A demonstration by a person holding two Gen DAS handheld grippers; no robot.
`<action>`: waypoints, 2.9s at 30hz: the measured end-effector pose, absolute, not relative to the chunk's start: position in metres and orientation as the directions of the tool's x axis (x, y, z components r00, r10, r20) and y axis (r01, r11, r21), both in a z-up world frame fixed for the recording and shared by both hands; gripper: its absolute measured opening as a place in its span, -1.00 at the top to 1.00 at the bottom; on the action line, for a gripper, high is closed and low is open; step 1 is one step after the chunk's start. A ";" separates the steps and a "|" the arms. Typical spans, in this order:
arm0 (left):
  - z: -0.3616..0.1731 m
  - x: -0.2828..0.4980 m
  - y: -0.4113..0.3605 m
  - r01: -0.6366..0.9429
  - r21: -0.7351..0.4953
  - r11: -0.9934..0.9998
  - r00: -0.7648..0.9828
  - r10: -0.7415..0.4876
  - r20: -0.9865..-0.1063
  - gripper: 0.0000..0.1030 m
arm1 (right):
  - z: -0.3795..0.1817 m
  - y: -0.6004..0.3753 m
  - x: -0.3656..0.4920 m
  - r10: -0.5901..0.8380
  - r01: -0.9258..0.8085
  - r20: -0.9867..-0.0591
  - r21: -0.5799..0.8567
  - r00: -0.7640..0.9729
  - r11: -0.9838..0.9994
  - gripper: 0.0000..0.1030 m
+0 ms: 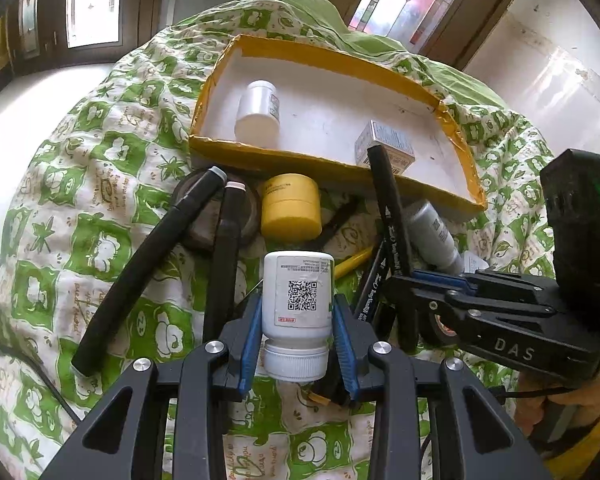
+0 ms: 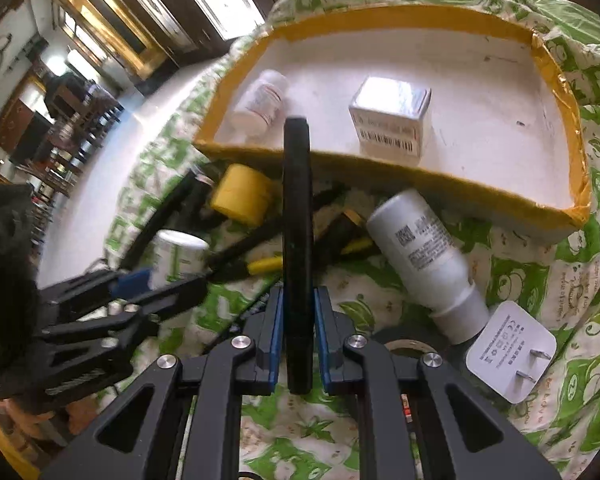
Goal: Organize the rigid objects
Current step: 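Carry the bottle toward the tray with the left tool while the right tool carries the marker, then lower the bottle and marker into the tray and open both tools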
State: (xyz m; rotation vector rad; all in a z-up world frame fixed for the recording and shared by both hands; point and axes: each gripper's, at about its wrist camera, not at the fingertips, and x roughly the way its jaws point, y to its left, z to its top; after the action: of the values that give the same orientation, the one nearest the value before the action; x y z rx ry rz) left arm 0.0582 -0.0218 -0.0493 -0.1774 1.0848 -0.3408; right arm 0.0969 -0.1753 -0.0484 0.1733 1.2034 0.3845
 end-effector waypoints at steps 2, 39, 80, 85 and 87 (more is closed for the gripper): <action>-0.049 0.059 -0.022 0.186 -0.305 0.934 0.420 -0.357 -0.834 0.32 | -0.048 -0.175 0.098 0.371 -0.195 -0.874 0.324 0.313 0.926 0.71; -0.036 0.059 -0.027 0.227 -0.269 0.936 0.445 -0.345 -0.826 0.32 | 0.011 -0.221 0.101 0.378 -0.125 -0.767 0.369 0.519 0.921 0.73; -0.051 0.202 -0.086 0.210 -0.216 0.953 0.418 -0.288 -0.862 0.31 | -0.040 -0.274 0.212 0.112 0.057 -0.920 0.144 0.376 0.988 0.72; -0.049 0.199 -0.082 0.191 -0.217 0.957 0.421 -0.279 -0.863 -0.27 | -0.041 -0.275 0.212 0.109 0.065 -0.917 0.145 0.383 0.987 0.72; -0.044 0.195 -0.077 0.179 -0.229 0.957 0.432 -0.286 -0.855 -0.32 | -0.040 -0.276 0.212 0.112 0.068 -0.915 0.150 0.388 0.986 0.69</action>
State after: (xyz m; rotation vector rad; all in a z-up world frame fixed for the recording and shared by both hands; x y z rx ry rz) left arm 0.1955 -0.0770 -0.0442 -0.1094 1.0861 -0.2905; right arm 0.2116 -0.2763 -0.0403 0.1733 1.1740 0.0281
